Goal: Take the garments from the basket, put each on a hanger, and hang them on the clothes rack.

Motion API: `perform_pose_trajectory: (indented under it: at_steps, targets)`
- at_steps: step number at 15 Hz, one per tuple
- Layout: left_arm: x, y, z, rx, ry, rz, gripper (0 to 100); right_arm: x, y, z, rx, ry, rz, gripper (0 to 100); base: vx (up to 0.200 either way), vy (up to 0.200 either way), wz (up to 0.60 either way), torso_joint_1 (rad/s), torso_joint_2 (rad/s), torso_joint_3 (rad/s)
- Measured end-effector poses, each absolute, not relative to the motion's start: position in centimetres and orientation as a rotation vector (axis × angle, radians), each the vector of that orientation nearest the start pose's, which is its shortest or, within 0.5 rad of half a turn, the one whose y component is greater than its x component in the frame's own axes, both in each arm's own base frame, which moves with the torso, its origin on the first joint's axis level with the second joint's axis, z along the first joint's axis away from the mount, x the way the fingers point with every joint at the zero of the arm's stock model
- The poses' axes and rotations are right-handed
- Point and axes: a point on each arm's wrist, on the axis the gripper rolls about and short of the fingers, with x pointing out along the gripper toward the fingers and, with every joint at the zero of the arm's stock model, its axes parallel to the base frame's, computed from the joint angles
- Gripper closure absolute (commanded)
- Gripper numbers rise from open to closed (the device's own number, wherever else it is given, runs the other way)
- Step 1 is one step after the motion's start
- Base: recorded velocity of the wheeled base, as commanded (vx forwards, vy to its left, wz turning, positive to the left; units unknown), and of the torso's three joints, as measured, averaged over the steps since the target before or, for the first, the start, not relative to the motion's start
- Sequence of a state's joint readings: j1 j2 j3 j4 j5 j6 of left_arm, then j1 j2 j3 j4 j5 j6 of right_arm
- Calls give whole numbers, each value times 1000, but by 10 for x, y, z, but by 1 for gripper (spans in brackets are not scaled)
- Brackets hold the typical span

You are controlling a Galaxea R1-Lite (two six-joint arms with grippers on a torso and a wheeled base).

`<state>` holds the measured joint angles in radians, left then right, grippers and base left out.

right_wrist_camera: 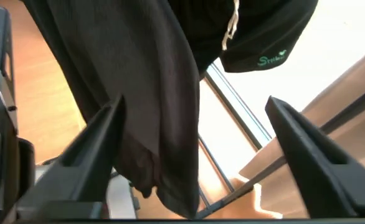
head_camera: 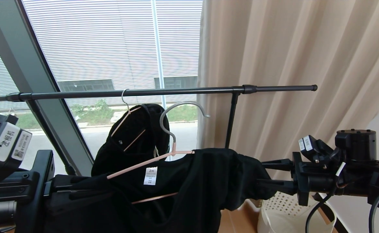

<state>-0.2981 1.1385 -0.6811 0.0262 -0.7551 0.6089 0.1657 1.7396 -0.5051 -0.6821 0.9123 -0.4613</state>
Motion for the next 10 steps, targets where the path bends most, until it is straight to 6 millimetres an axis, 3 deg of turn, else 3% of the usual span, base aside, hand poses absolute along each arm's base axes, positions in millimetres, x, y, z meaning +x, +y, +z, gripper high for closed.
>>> perform_pose_trajectory:
  at_steps: [10]
  targets:
    - [124, -53, 225, 418, 131, -1113, 100, 271, 27, 113, -186, 268, 1010, 100, 0, 0, 0, 0, 0, 0]
